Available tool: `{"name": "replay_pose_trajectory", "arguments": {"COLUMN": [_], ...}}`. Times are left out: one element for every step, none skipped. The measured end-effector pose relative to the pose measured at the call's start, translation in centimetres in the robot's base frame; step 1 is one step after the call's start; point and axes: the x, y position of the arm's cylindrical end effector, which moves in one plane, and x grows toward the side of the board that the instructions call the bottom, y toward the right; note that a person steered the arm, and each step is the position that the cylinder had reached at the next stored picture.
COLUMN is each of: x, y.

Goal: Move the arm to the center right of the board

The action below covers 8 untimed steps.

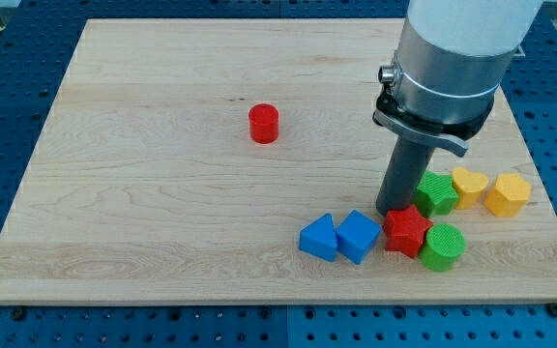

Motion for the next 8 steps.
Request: {"name": "replay_pose_trajectory", "arguments": {"x": [0.1, -1.2, -4.0, -4.6, -6.0, -9.2, -11.3, -13.2], "y": [0.0, 0.0, 0.0, 0.0, 0.2, 0.7, 3.2, 6.8]}}
